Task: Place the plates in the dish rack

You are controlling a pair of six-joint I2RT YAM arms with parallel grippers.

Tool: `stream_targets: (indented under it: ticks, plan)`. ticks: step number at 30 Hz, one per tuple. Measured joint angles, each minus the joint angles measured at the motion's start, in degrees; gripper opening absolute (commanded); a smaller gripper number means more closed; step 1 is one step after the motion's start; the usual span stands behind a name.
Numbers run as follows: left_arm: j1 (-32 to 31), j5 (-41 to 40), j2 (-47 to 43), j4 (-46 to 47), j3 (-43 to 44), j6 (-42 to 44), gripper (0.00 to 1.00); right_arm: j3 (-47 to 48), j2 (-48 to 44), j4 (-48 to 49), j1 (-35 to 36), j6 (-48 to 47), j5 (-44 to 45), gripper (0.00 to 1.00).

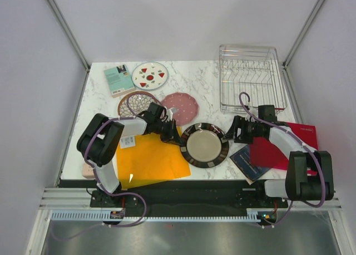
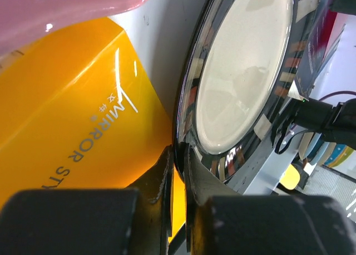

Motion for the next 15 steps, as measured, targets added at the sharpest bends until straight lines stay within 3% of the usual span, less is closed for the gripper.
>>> stream_targets:
  ticks: [8,15]
  plan:
    - [0.3,1.3,0.1,0.5,-0.2,0.9,0.02,-1.0,8.1,1.6,0.0,-0.1,-0.4,0.77]
    - [0.5,6.7,2.1,7.0,-1.5,0.8,0.02,-1.7,11.2,5.5,1.6,0.5,-7.4,0.74]
